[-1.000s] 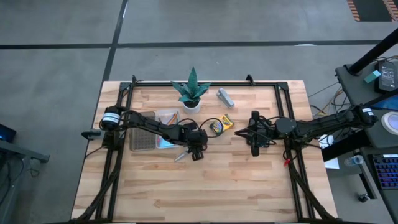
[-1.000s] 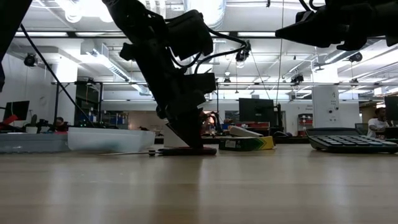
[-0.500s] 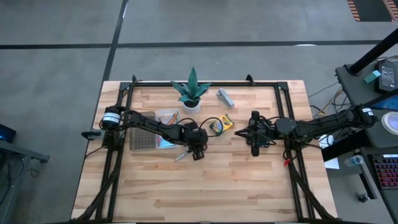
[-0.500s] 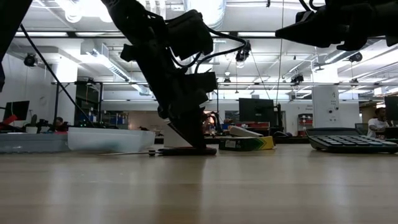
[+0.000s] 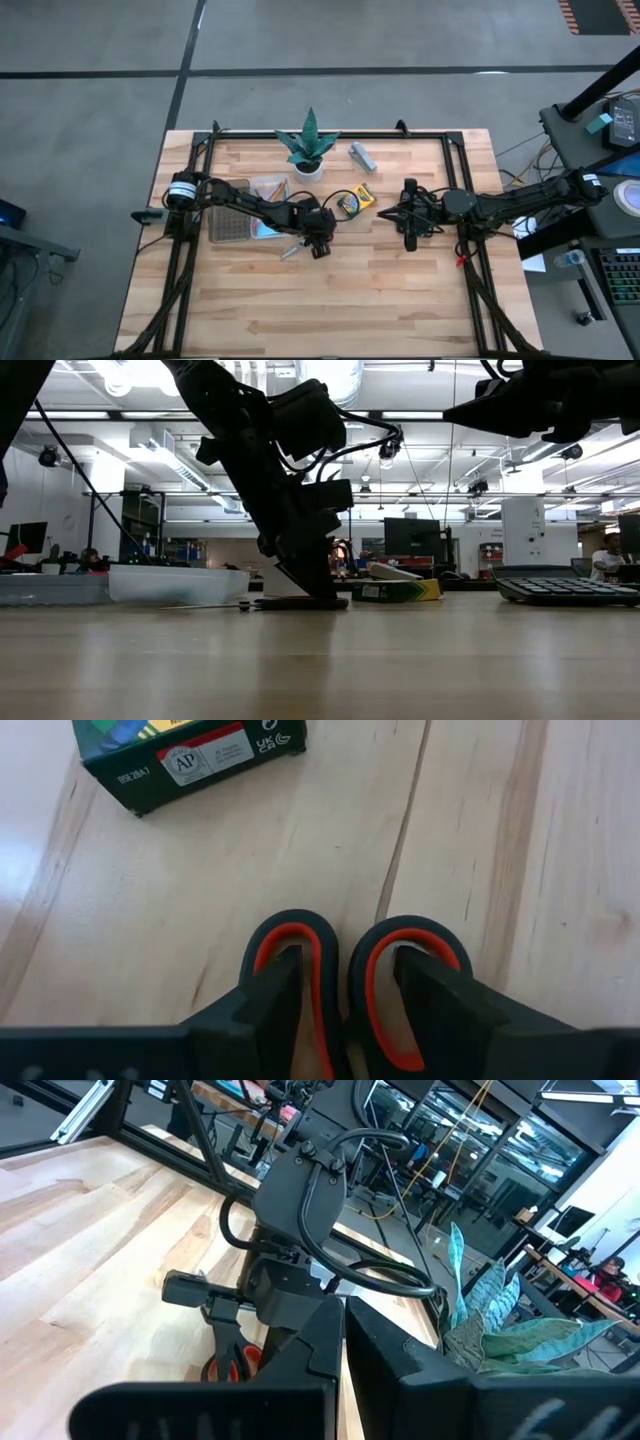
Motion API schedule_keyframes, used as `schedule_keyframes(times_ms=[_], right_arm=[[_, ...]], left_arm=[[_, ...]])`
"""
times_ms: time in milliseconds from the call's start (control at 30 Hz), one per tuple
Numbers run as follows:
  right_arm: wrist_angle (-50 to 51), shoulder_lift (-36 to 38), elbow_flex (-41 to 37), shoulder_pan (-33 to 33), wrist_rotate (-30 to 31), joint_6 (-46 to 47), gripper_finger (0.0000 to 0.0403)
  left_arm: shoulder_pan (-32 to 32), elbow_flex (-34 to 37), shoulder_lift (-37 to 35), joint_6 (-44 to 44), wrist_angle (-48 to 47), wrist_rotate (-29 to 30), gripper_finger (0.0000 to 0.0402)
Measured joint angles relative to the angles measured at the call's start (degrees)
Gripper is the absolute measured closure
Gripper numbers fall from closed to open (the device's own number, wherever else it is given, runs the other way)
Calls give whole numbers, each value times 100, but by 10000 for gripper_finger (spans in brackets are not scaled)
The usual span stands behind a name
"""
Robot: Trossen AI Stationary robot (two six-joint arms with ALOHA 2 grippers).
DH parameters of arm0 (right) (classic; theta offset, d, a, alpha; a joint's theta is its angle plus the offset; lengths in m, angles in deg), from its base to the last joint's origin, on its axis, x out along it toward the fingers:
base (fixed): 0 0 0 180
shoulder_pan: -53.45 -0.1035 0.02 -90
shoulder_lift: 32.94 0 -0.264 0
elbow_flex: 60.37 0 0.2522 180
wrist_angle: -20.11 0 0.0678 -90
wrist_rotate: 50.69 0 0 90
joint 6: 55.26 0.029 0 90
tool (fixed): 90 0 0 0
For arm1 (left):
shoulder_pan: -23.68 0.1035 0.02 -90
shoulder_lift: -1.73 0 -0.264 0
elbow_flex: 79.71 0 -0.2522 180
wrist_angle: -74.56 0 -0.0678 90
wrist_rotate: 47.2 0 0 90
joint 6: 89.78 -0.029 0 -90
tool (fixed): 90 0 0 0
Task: Pack school essentials
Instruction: Put the black scissors into the white and black box
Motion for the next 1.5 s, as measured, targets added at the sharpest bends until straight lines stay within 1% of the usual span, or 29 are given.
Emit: schedule_keyframes(times_ms=[100,300,367,700,1133,1233,1333,1433,1500], right_arm=[[2,0,0,0,0,-1,394],[2,0,0,0,2,-2,394],[2,0,0,0,4,-2,394],[6,0,0,0,7,-2,394],[52,0,0,0,39,-2,394],[54,0,0,0,94,-2,394],[88,0,0,0,142,-2,394],[93,0,0,0,149,-2,394],[94,0,0,0,149,0,394]], left_arm=[[0,0,7,0,0,-9,272],[-7,4,13,21,-7,-33,341],[-7,7,15,129,-6,-26,355],[-13,15,-39,153,122,5,353],[-87,37,-642,332,-70,-21,349],[-87,-8,-800,629,-211,-43,349],[-87,-17,-1055,996,-603,-42,348],[-85,-6,-1348,1519,-1237,-31,348],[-70,-4,-1566,2018,-1701,116,348]])
